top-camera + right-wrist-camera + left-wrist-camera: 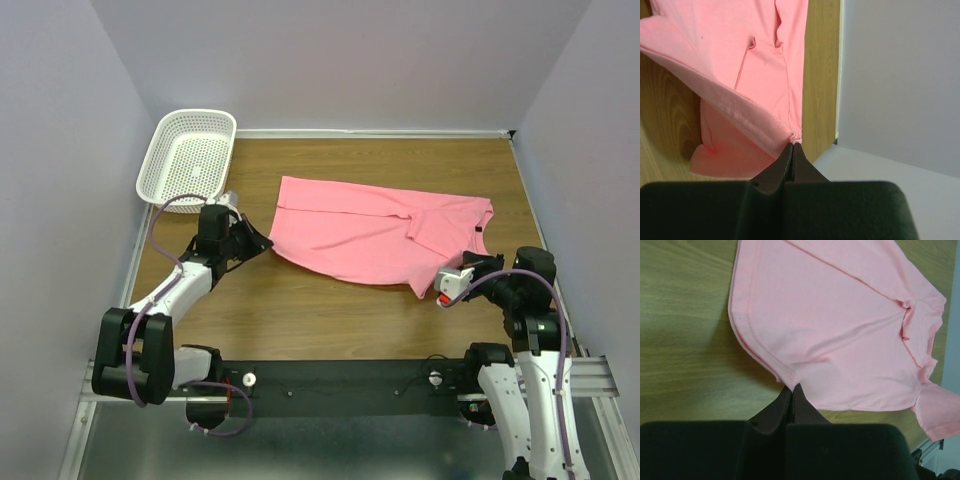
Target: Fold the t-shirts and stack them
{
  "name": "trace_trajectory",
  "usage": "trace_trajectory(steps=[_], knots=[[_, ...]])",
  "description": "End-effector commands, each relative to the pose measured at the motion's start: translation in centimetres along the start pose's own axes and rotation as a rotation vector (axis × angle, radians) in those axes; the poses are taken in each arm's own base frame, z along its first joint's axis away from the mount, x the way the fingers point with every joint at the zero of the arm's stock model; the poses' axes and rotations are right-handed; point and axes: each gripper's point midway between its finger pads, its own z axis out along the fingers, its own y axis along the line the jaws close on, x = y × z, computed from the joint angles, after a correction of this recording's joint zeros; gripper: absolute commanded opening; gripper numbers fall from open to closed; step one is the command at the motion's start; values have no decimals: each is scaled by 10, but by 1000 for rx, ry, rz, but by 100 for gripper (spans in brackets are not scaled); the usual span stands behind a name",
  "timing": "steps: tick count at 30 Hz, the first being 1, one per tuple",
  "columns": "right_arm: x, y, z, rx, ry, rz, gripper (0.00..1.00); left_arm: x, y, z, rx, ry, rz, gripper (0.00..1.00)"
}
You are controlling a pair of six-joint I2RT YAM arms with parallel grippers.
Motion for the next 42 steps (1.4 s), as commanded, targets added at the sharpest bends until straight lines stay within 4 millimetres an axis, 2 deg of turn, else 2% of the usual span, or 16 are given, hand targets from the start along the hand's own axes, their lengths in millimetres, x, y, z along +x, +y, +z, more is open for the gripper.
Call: trace_trajectory(steps=[1,12,26,42], knots=[[9,-2,3,20,36,15,1,3,15,1,-46,-18,-27,0],[20,-3,3,41,94,28,1,7,43,9,-145,-24,-44,0],[37,-10,6,101,166,59,1,5,63,16,-205,-23,-54,0],[44,-26,8,168,185,85,1,-2,60,33,-186,-4,-76,0]])
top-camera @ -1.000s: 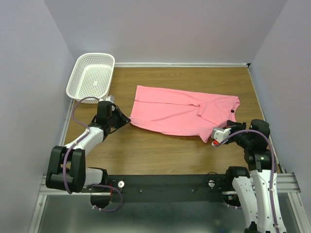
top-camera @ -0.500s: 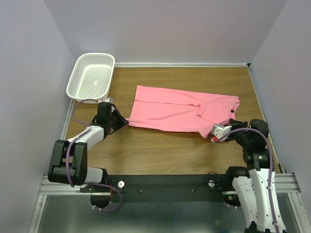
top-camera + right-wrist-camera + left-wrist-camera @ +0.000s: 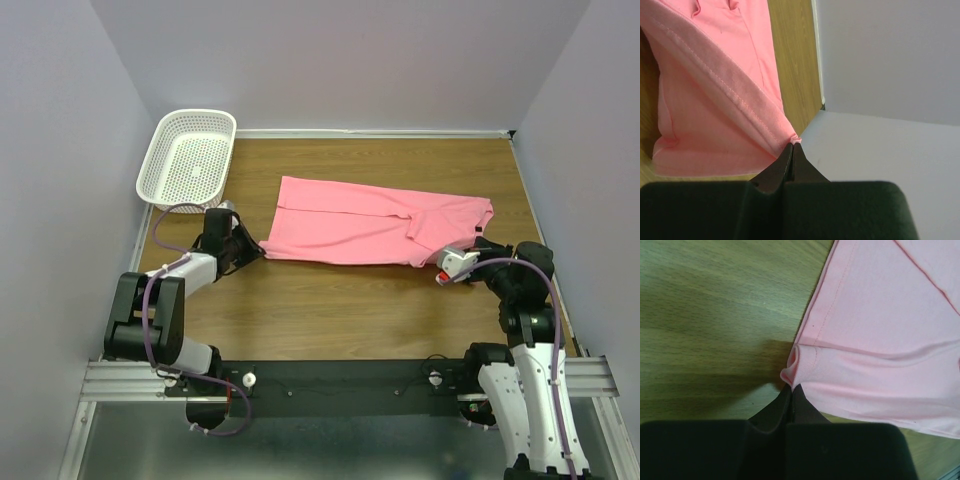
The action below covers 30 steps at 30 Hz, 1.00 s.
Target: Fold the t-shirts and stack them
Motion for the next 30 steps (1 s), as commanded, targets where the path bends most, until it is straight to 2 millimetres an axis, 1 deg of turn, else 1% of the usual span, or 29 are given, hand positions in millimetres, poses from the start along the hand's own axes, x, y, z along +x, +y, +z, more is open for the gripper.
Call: trace_trajectory(steps=[1,7,11,15,18,19,24,25,30], knots=[[4,-3,3,23,16,17,0,-21,-10,3,25,-50,7,0],[6,-3,6,30,23,24,1,-26,-23,2,72,-43,23,0],[7,-7,8,45,22,29,1,-23,-27,0,90,-31,19,0],[7,-12,9,61,21,33,0,-17,-31,-4,115,-5,5,0],[8,-15,11,72,25,41,1,-16,-34,-7,127,-2,1,0],[9,-16,11,77,24,43,1,-19,-37,-7,131,-8,4,0],[12,-18,15,82,29,52,1,-24,-41,-4,138,2,3,0],[13,-20,16,91,32,50,0,-23,-40,-2,133,7,1,0],[21,-21,20,93,52,67,1,-26,-42,0,135,5,2,0]])
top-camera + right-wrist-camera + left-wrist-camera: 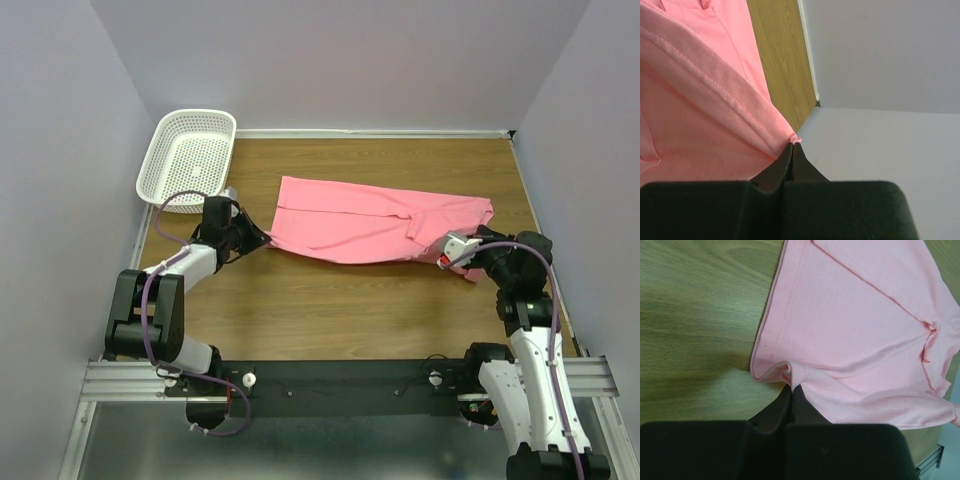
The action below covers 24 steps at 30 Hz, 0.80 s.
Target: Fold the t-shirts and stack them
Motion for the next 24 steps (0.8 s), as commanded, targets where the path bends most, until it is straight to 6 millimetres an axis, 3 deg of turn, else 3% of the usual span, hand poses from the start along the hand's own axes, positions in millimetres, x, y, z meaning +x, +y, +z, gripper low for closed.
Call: trace_trajectory(steps=[1,24], knots=[[11,-5,5,33,31,21,0,-7,-7,2,24,5,-4,0],[28,-16,26,37,25,62,1,-23,-17,18,30,29,3,0]])
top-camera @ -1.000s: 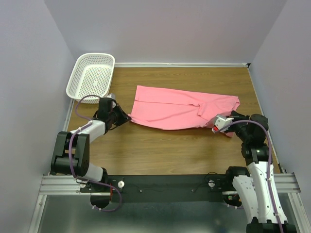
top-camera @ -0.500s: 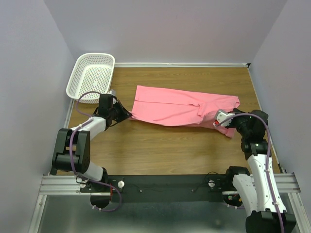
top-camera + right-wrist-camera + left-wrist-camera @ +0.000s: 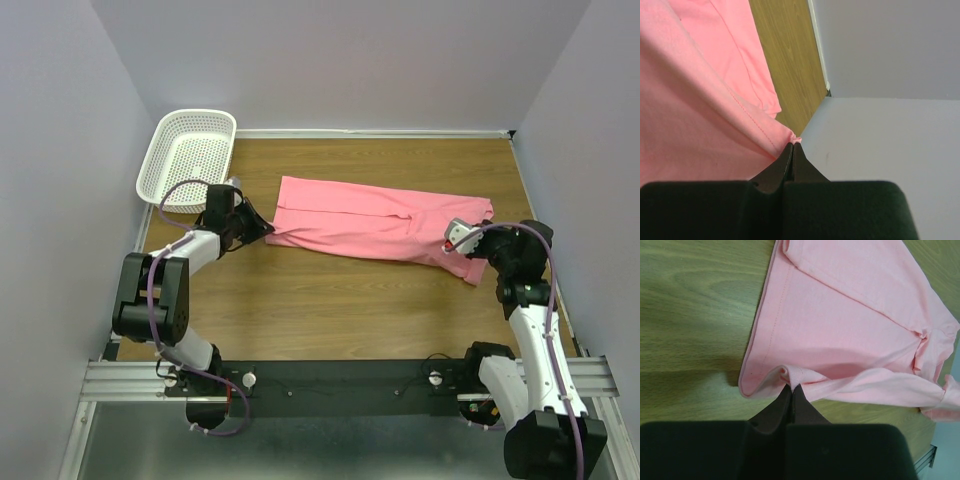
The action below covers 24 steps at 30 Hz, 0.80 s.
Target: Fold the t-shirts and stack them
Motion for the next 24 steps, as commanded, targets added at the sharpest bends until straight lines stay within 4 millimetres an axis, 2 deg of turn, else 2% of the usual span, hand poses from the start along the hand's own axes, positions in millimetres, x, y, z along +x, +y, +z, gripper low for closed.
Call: trace_trajectory(steps=[1,24], knots=[[-5,-16,1,48,-32,4,0,-3,-2,2,9,14,6,0],[0,-26,3,70,-24,23,1,-11,-3,10,4,19,23,0]])
